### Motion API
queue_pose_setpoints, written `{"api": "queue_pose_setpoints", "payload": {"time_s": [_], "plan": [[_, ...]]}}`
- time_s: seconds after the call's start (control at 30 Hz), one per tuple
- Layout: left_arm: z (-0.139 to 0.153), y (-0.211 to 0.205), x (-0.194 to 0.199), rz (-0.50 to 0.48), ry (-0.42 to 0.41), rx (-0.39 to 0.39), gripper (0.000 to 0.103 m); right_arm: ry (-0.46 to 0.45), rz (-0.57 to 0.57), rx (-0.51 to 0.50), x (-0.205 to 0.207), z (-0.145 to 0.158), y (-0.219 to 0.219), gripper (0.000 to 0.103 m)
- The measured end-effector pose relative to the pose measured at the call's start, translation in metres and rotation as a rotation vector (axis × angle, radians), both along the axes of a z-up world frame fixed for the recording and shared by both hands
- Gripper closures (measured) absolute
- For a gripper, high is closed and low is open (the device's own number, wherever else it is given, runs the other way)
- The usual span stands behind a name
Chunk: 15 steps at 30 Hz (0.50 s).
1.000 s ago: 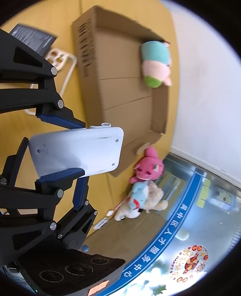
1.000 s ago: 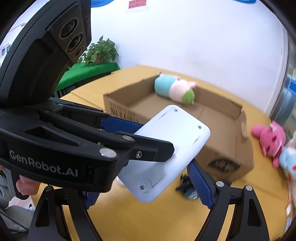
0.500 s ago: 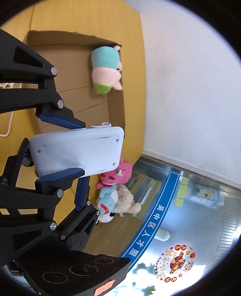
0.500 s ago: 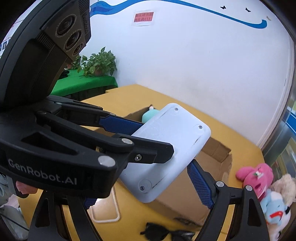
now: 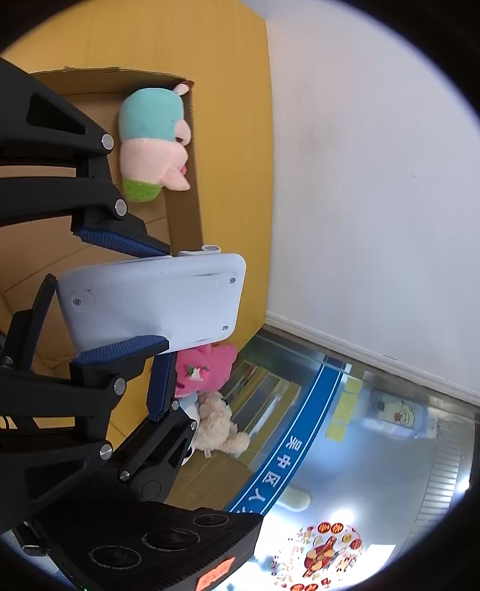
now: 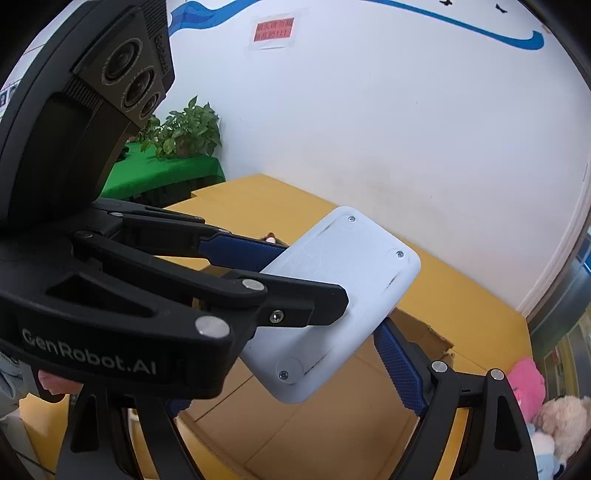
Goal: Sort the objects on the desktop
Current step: 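Lift the white power bank and carry it over the box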
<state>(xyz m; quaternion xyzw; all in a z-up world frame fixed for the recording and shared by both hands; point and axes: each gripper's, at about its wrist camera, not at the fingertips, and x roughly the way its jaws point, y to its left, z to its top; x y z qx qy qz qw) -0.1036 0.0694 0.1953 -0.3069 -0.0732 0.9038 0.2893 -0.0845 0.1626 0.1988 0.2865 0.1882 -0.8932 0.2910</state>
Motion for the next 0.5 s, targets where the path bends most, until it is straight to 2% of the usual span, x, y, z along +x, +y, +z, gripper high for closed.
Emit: {"api": "queue_pose_setpoints", "payload": {"time_s": [0.13, 0.27, 0.5], "plan": [[-0.005, 0.004, -0.040, 0.009, -0.041, 0.006, 0.061, -0.023, 0.003, 0.003, -0.041, -0.007, 0.001, 0.018], [-0.022, 0.013, -0.079, 0.016, -0.085, -0.015, 0.061, -0.077, -0.006, 0.000, -0.081, -0.026, 0.005, 0.018], [-0.083, 0.036, -0.140, 0.017, -0.219, -0.053, 0.061, -0.242, -0.018, -0.008, -0.145, -0.088, 0.022, 0.018]]}}
